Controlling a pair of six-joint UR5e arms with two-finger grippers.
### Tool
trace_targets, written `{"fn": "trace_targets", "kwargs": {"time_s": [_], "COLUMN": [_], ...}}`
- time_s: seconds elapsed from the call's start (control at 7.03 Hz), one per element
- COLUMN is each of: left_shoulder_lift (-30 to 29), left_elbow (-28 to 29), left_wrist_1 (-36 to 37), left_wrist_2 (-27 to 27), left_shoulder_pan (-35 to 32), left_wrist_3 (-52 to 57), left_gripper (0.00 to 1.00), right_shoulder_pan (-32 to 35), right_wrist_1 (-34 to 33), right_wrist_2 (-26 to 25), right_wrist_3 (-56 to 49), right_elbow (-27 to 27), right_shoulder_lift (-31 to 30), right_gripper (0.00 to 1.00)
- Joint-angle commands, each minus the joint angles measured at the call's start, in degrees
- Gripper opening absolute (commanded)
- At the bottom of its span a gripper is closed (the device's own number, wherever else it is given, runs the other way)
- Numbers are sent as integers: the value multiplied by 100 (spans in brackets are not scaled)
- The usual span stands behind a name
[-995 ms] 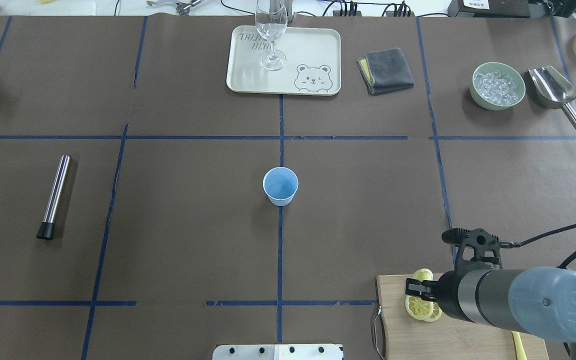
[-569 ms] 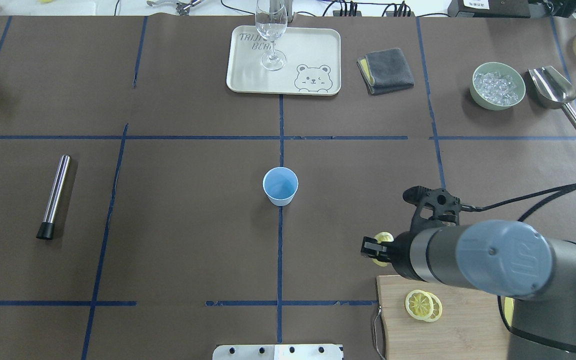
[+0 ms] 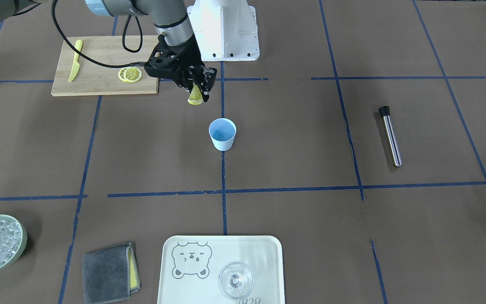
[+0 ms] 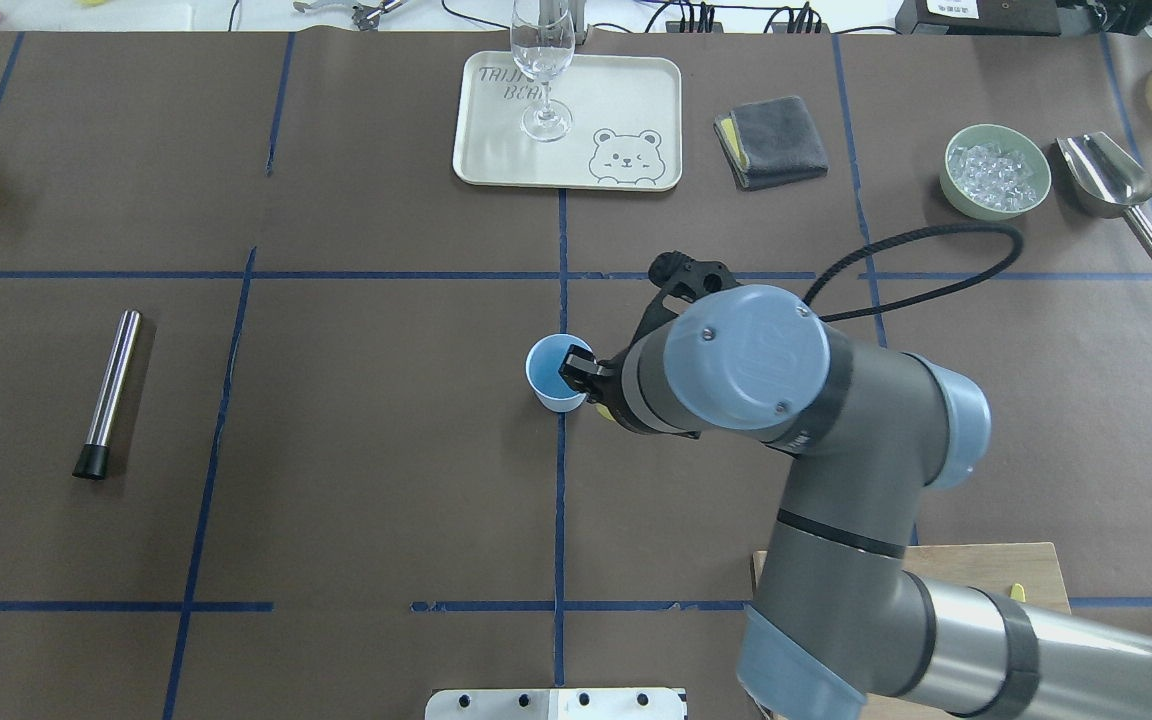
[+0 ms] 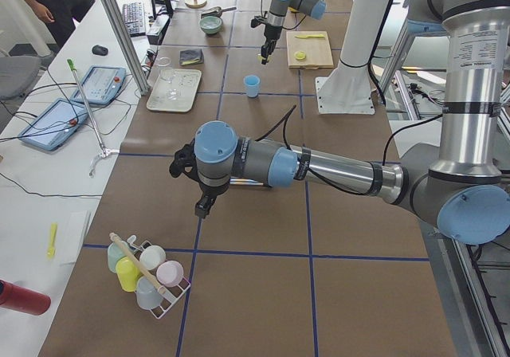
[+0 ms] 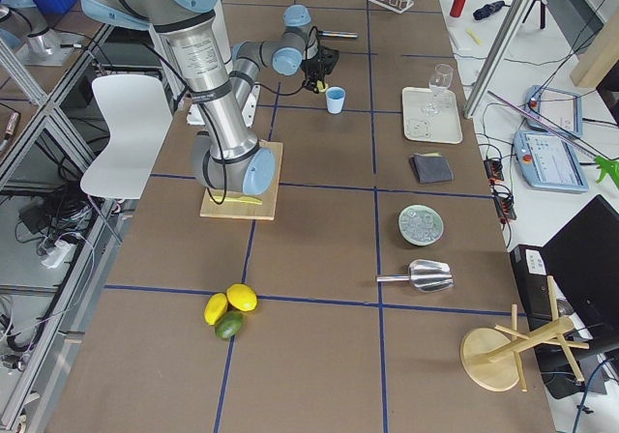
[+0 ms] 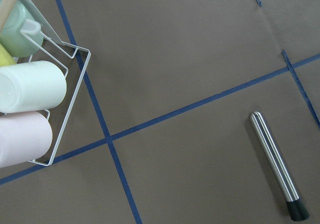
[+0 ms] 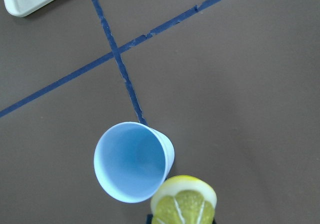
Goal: Squeeze lemon into cup
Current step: 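Carry the lemon slice with the right gripper over the blue cup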
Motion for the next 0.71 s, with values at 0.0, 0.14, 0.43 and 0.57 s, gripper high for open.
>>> {"fn": "trace_targets", "kwargs": {"time_s": [0.0, 0.14, 0.43, 0.57], "left_shoulder_lift": [2, 2, 2, 2], "left_elbow": [13, 13, 13, 13], "left_wrist_1": [-19, -19, -28, -28], "left_wrist_2": [0, 0, 0, 0], "left_shoulder_pan": [0, 0, 0, 0], "left_wrist_3": [-2, -2, -2, -2], "left_gripper": [100, 100, 100, 100], "right_shoulder_pan": [108, 118, 135, 144], "right_wrist_1": [170, 302, 304, 312], "right_wrist_2": [-12, -12, -12, -12], "right_wrist_3": [121, 122, 122, 113], "right_elbow": [-896, -1135, -1225, -1251], "right_shoulder_lift": [580, 678, 687, 713], "right_gripper": [27, 29, 37, 40]}}
